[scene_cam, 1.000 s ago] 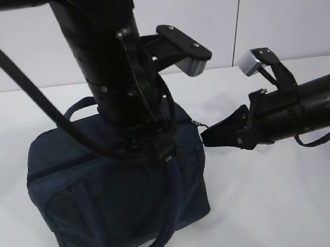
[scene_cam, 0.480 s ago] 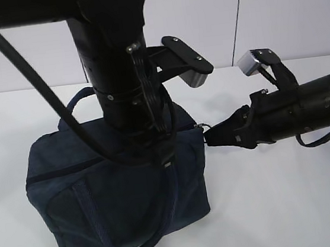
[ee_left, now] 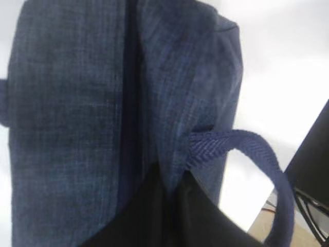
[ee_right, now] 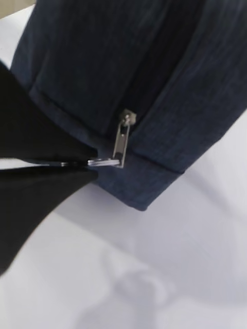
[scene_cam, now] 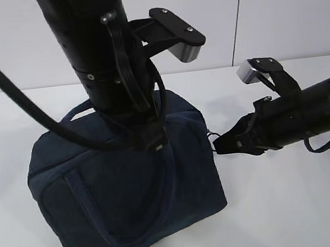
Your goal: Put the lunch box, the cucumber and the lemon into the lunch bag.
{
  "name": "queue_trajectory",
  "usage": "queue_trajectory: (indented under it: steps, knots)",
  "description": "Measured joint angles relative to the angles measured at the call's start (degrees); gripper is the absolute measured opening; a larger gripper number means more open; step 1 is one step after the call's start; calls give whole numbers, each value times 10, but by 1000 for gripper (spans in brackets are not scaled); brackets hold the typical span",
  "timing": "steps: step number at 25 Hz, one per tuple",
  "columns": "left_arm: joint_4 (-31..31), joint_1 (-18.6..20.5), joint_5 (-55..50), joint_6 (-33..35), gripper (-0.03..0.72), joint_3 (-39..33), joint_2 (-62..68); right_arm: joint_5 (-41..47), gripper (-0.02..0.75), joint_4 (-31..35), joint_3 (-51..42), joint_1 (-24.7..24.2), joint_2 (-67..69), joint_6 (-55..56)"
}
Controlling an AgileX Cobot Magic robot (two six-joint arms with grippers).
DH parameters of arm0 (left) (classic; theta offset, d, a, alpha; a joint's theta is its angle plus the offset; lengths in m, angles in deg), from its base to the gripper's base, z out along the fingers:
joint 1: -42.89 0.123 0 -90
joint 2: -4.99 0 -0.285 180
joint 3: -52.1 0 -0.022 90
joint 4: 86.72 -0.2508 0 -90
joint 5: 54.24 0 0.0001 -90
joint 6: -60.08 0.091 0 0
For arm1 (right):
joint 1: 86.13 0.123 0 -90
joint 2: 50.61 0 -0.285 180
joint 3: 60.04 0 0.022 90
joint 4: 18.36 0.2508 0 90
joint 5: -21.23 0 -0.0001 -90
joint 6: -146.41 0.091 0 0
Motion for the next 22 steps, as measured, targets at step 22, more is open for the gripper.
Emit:
queue_trajectory:
  steps: [22]
  knots:
    - [-5, -2, -6, 3, 3, 0, -6, 23, -11, -52, 3, 0, 42, 80]
